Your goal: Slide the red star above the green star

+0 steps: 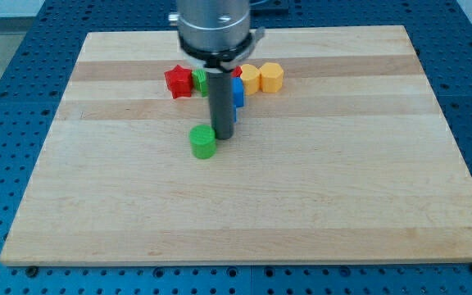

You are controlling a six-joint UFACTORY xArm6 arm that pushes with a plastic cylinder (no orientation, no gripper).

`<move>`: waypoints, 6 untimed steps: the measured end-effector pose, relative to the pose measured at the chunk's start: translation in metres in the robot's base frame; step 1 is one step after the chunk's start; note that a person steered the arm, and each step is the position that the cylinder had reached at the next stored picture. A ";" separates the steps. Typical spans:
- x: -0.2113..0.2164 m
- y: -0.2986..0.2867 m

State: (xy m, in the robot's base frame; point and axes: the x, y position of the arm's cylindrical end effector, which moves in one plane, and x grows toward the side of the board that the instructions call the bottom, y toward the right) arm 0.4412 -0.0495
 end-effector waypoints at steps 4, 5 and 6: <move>-0.043 -0.078; -0.055 -0.090; -0.066 -0.091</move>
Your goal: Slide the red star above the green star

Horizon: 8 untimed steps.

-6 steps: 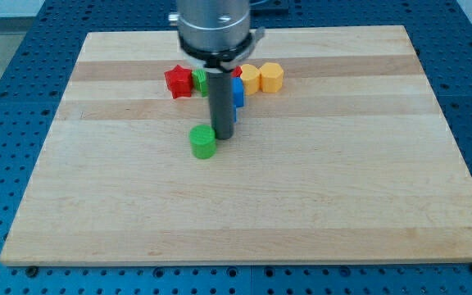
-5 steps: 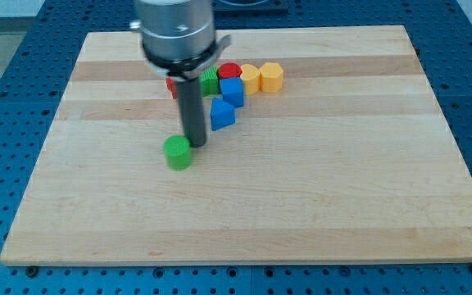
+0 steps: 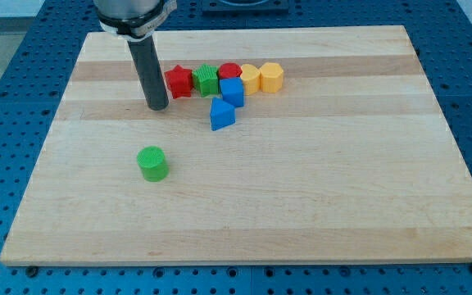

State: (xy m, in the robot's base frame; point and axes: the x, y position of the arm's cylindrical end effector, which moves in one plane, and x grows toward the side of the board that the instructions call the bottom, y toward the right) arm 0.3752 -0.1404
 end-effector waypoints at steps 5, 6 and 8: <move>-0.071 0.023; -0.092 0.030; -0.125 0.030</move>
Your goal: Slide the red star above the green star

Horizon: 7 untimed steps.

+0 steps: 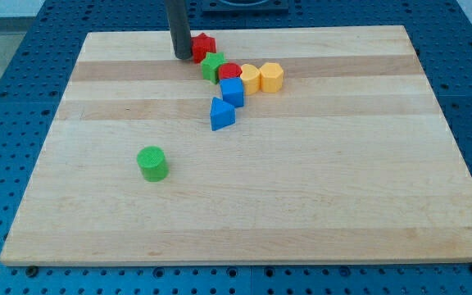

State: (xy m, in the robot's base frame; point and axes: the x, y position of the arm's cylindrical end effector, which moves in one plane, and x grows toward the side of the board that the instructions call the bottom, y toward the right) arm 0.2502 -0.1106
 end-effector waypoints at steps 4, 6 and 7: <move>-0.024 0.016; -0.008 0.024; -0.004 0.037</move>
